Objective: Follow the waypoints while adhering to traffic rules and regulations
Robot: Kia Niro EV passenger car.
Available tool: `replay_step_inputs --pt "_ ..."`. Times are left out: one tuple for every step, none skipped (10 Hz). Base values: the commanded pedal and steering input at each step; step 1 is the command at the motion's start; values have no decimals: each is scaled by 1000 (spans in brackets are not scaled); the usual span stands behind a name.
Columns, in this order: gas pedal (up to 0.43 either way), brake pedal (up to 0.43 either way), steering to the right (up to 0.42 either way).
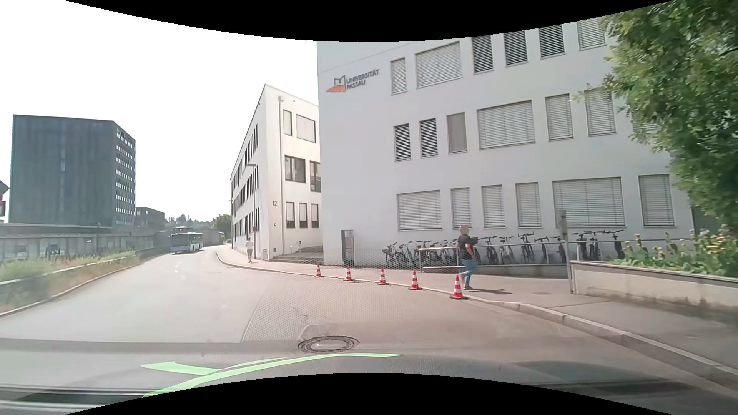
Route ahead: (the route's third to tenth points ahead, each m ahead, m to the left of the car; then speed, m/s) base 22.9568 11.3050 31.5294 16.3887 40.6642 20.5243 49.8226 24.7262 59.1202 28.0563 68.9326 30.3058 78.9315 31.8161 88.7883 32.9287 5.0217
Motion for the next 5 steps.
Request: replay_step_inputs --pt "339 0 -162" --pt "339 0 -173" --pt "339 0 -179" --pt "339 0 -180" --pt "331 0 -180"
